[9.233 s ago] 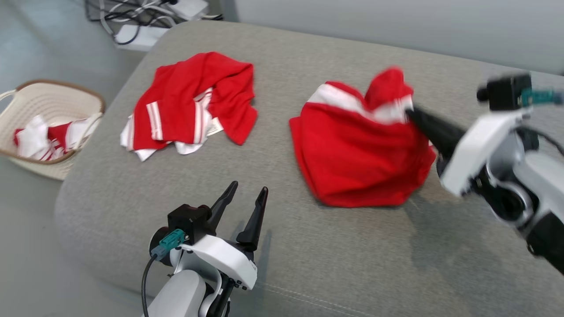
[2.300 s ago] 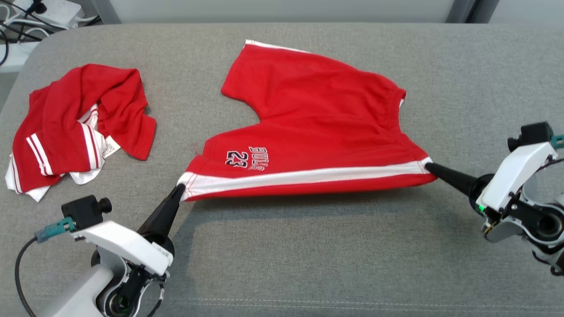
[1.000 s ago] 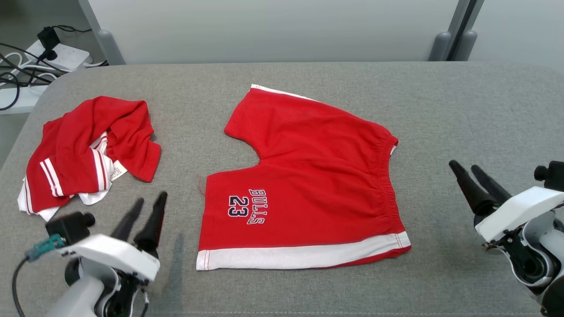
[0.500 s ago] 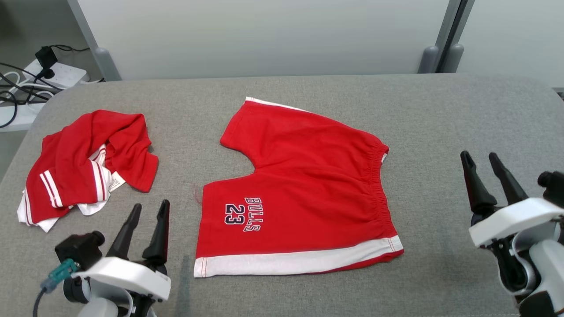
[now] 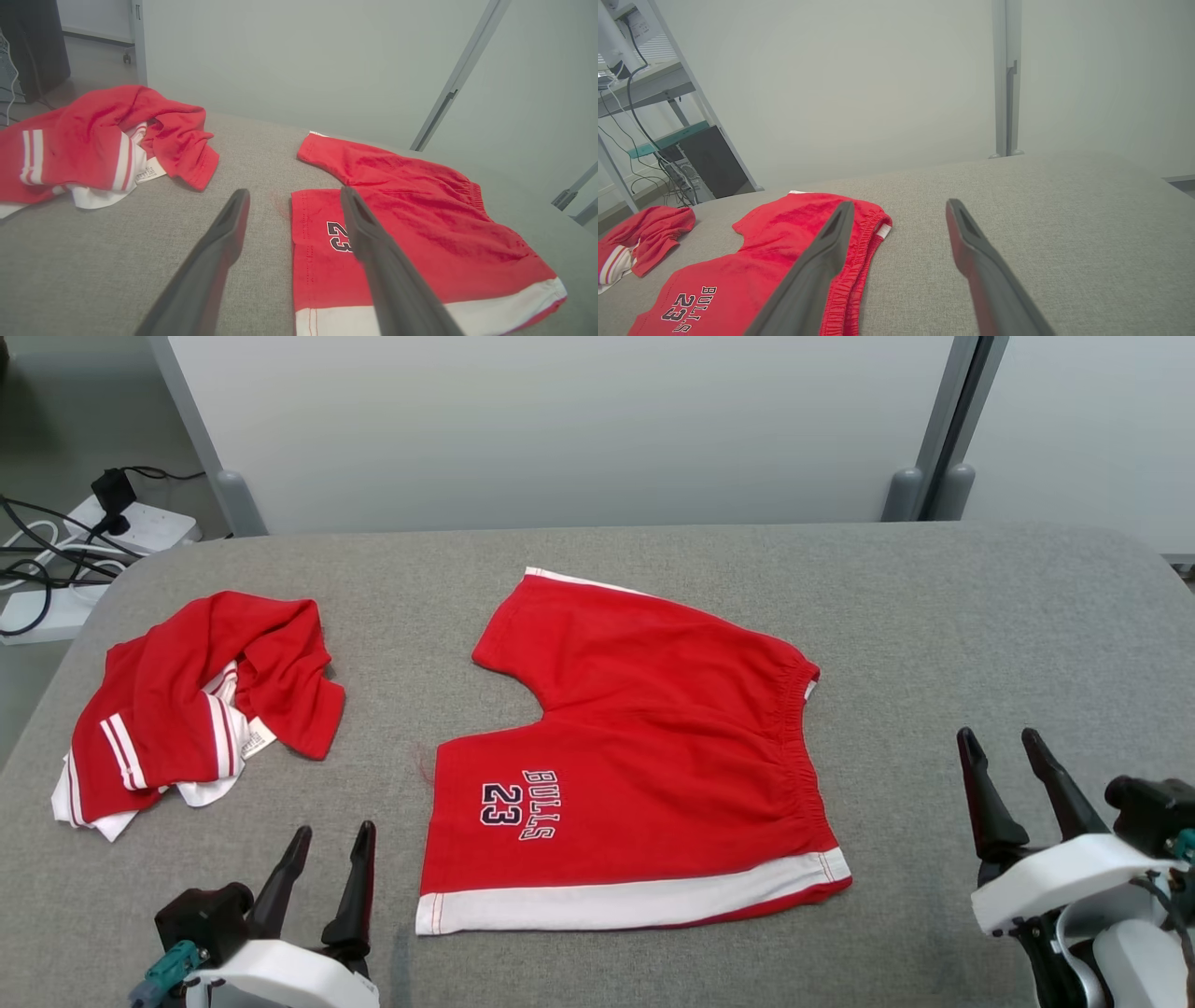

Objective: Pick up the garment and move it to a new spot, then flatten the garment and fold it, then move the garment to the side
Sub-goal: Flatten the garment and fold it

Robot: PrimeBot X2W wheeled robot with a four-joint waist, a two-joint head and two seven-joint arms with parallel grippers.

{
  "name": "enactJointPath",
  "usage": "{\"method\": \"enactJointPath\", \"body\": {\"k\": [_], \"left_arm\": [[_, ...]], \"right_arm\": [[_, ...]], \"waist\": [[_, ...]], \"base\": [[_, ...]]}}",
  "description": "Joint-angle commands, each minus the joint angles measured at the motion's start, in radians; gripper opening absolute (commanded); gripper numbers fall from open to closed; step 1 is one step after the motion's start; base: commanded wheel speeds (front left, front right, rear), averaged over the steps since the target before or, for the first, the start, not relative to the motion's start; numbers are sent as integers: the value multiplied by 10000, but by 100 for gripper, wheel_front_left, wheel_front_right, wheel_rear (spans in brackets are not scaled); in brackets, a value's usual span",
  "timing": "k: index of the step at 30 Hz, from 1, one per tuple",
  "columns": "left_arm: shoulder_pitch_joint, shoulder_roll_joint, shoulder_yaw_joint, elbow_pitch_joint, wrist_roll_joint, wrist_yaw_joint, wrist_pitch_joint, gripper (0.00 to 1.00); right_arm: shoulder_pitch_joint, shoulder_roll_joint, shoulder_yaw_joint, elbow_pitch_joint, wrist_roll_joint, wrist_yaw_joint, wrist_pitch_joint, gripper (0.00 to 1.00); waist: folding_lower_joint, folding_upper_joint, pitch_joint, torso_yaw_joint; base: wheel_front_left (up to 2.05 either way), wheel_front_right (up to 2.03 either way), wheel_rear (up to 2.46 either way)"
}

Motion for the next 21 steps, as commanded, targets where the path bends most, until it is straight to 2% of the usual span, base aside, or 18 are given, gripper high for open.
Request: {"method": "enactJointPath", "body": {"k": [1,21], "left_arm": [[-127,97,422,-283,172,-8,-89,100],[635,-622,1752,-782,2565,25,-89,100]], "right_arm": [[95,34,0,-296,-147,16,-133,100],[1599,581,-396,-1042,-2387,16,-133,100]], "waist": [[0,0,-49,10],[0,0,-265,93]], "base": [[0,0,0],[0,0,0]]}}
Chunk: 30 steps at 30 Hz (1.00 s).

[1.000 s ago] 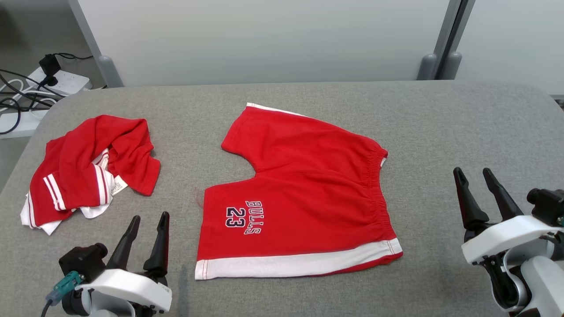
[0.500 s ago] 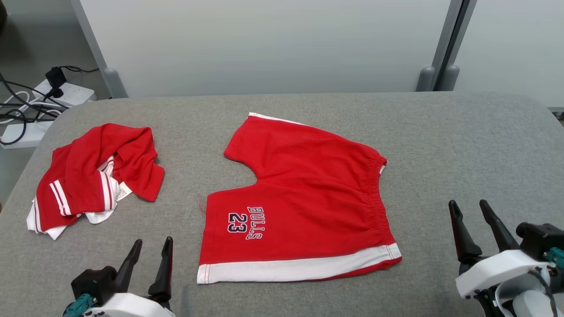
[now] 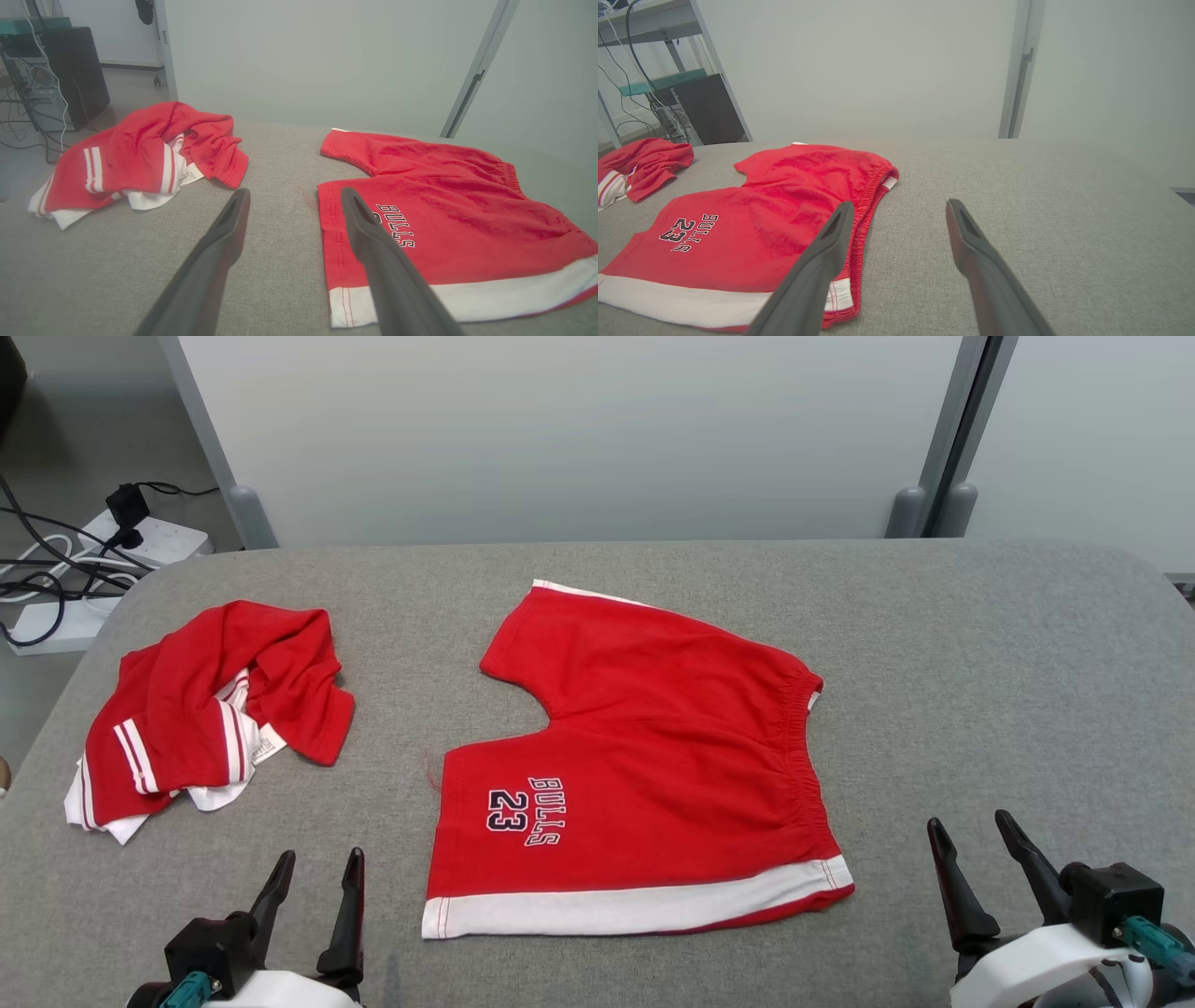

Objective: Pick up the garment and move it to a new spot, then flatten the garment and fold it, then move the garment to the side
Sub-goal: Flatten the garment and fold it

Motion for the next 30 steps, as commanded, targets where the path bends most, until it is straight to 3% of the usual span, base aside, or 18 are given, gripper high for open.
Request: {"method": "enactJointPath", "body": {"k": [1,10,17,30], "left_arm": [[-133,100,360,-277,148,41,-89,100],[-150,-20,493,-303,466,27,-89,100],[-210,-44,220,-191,469,5,-89,100],[-327,-51,-92,-59,270,-7,-89,100]], "right_arm": [[-110,-66,188,-302,-43,14,-133,100],[-176,-130,685,336,-74,14,-133,100],[-778,-473,1627,1570,374,14,-133,100],[-1381,-556,2140,2859,1236,14,-133,100]], "waist": [[0,0,8,-4],[0,0,135,112],[0,0,308,571],[0,0,666,1400]], "base": [[0,0,0],[0,0,0],[0,0,0],[0,0,0]]}}
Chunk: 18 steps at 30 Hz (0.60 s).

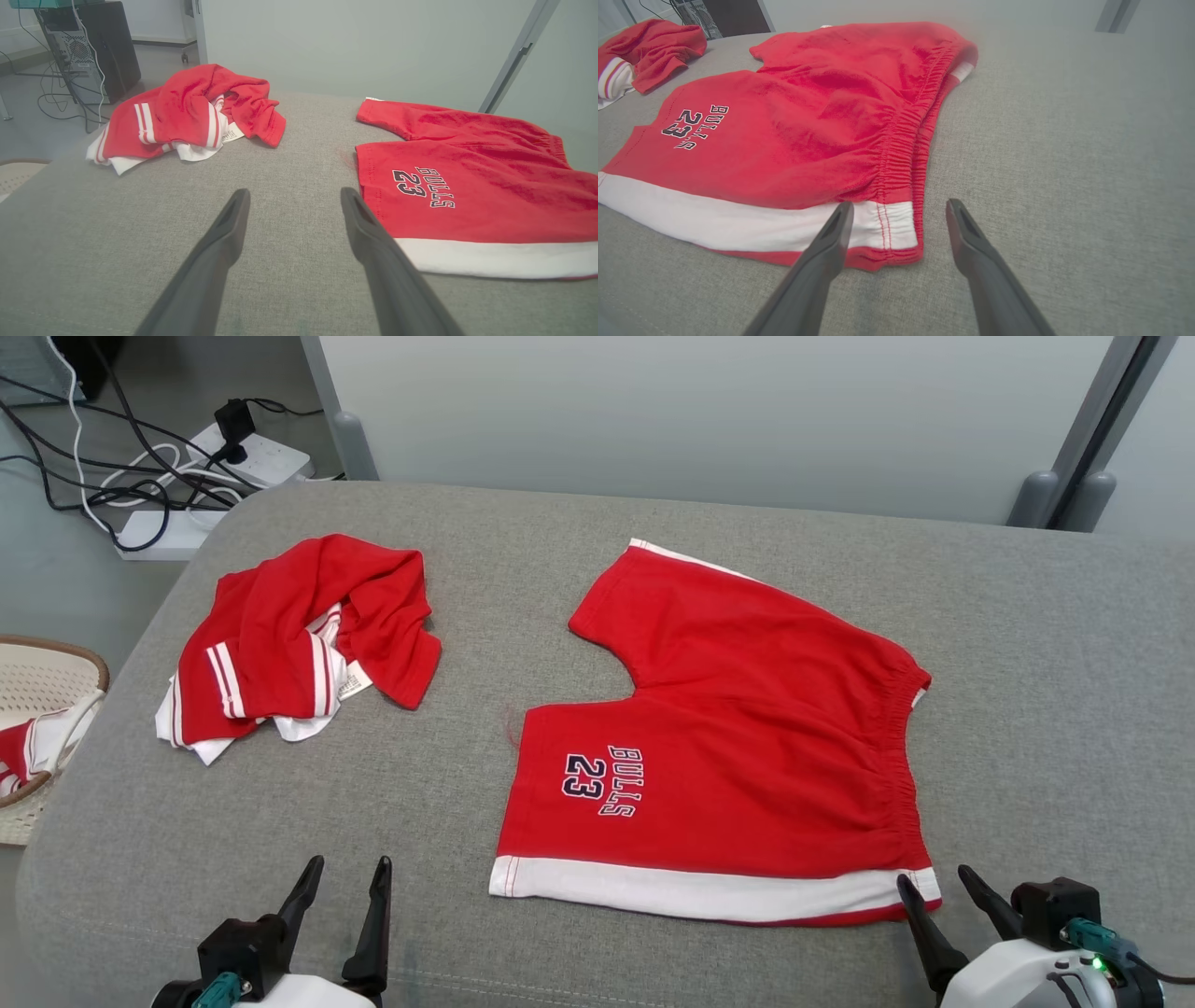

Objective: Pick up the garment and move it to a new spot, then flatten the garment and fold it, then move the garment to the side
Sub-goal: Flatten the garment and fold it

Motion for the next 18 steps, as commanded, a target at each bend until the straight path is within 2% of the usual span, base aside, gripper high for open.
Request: {"method": "enactJointPath", "body": {"k": [1,12,15,18], "left_arm": [[-319,58,235,-212,-90,-5,-89,100],[-518,57,6,-186,-208,-6,-89,100],[-541,57,-31,-187,-243,-7,-89,100],[-551,57,-30,-179,-260,-7,-89,100]], "right_arm": [[-313,-145,268,-100,119,14,-135,100],[-629,-218,700,347,717,14,-135,92],[-744,-252,846,373,854,14,-135,75],[-843,-293,983,333,993,14,-135,44]], "waist": [[0,-1,73,72],[0,-1,251,178],[0,-1,293,191],[0,-1,341,197]], "base": [[0,0,0],[0,0,0],[0,0,0],[0,0,0]]}}
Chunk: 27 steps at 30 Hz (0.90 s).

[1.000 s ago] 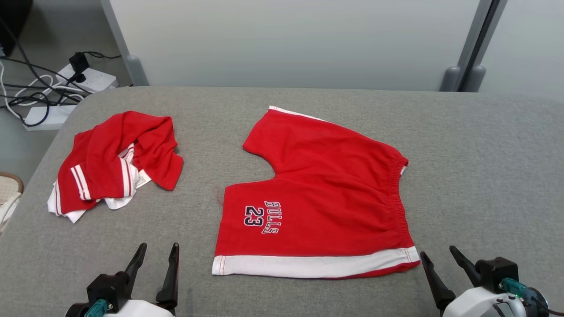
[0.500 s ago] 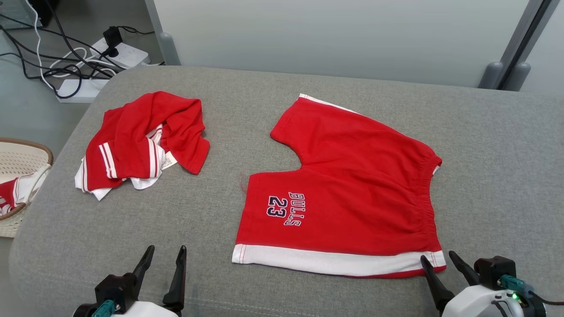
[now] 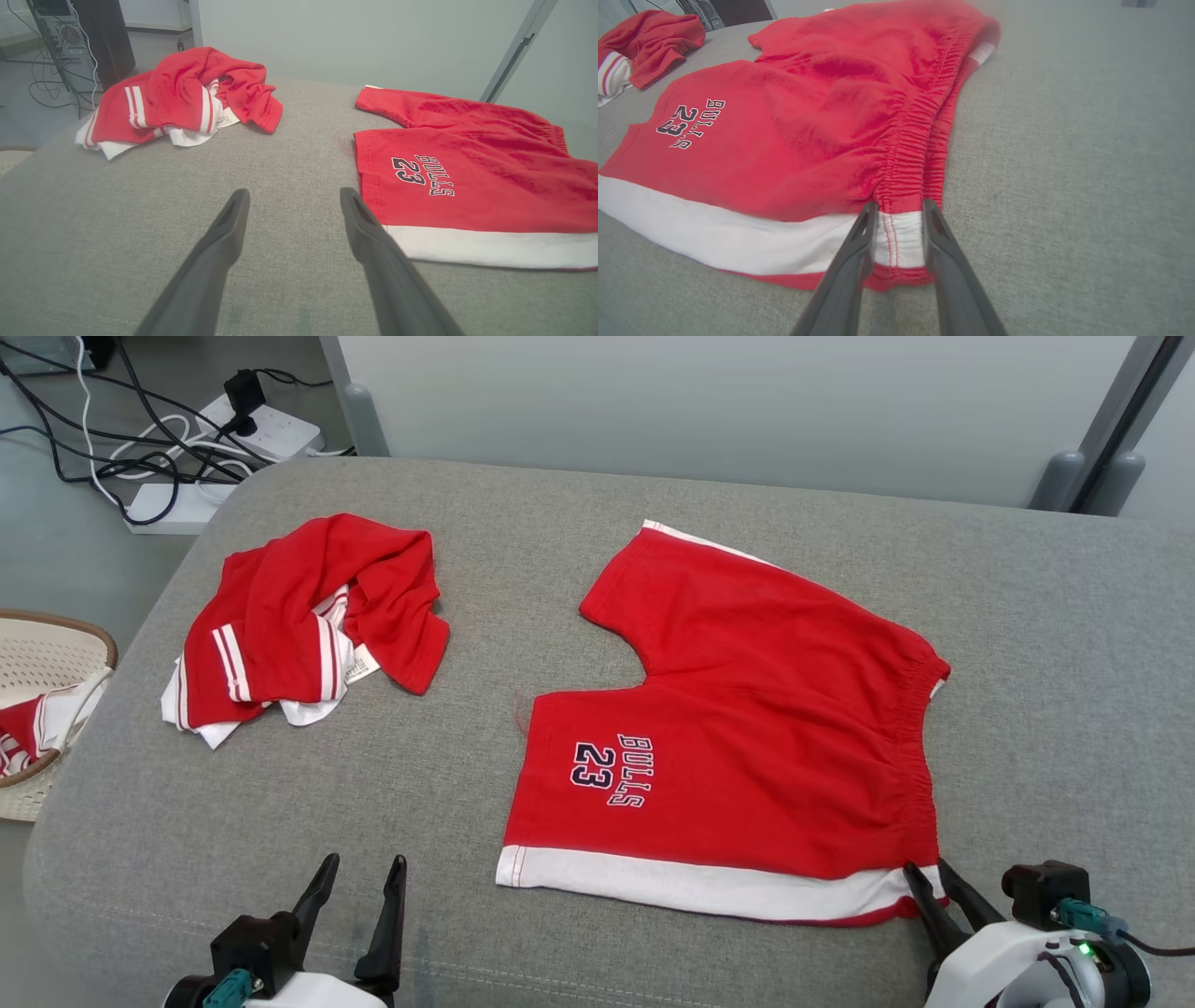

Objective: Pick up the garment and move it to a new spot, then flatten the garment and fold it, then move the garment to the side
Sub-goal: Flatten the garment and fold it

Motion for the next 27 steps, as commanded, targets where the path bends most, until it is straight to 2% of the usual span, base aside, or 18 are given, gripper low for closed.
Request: {"method": "enactJointPath", "body": {"k": [1,3,4,9,14,27], "left_arm": [[-496,59,284,-208,-99,-7,-89,100],[-502,59,280,-193,-113,-7,-89,100],[-508,59,280,-184,-119,-7,-89,100],[-566,59,-4,-123,-356,-7,-90,100],[-847,118,-1124,419,-1022,-7,-90,100],[-2102,806,-4121,2188,-4128,-7,-90,100]], "right_arm": [[-205,-163,284,-150,161,14,-135,35],[-236,-190,435,-69,307,14,-135,3],[-250,-202,500,-48,384,14,-135,0],[-298,-390,604,-129,676,14,-135,0],[-178,-589,510,-242,741,14,-136,0],[-648,-654,931,-505,527,14,-136,0]], "waist": [[0,0,12,5],[0,0,27,8],[0,0,32,4],[0,0,36,-81],[0,0,54,-255],[0,0,600,-951]], "base": [[0,0,0],[0,0,0],[0,0,0],[0,0,0],[0,0,0],[0,0,0]]}}
